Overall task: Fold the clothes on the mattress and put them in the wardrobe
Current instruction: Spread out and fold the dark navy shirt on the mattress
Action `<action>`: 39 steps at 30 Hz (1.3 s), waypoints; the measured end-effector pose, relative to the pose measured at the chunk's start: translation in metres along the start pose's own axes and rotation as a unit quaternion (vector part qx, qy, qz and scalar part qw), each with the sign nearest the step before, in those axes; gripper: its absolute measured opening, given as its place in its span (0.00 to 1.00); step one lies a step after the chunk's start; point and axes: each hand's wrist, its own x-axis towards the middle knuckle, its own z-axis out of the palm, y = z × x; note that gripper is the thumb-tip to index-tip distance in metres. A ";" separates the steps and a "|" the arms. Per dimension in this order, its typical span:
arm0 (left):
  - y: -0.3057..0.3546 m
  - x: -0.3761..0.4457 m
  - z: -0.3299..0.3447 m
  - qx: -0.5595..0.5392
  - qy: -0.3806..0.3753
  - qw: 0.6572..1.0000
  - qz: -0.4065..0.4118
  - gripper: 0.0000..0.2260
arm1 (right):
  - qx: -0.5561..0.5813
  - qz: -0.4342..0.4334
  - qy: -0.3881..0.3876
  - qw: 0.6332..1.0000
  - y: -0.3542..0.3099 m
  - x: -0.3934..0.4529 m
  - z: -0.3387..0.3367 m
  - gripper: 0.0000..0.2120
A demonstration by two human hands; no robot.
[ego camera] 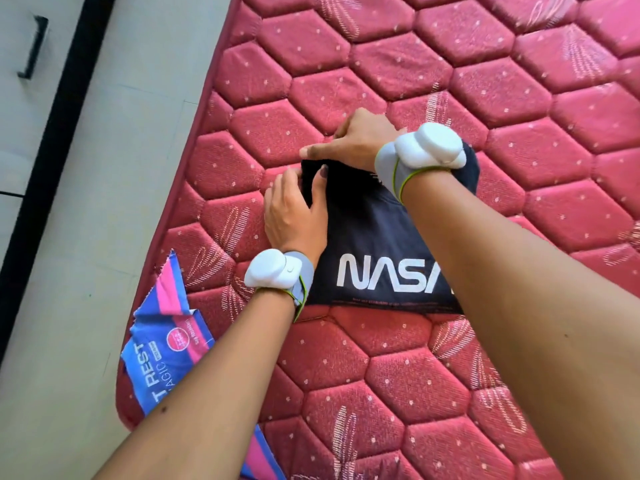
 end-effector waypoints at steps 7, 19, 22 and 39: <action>-0.012 0.000 0.007 0.048 -0.028 0.998 -0.037 0.16 | 0.157 0.001 0.077 0.984 0.017 0.011 0.024 0.11; -0.009 -0.006 0.008 0.201 -0.016 0.959 0.198 0.18 | 0.226 0.000 0.454 0.862 0.092 -0.038 0.016 0.13; -0.013 -0.006 0.016 0.200 -0.022 0.975 0.089 0.21 | 0.164 0.038 0.480 0.861 0.121 -0.062 0.026 0.09; -0.035 -0.052 0.000 0.185 0.018 0.980 0.068 0.18 | -0.071 -0.085 0.311 0.944 0.103 -0.094 0.075 0.18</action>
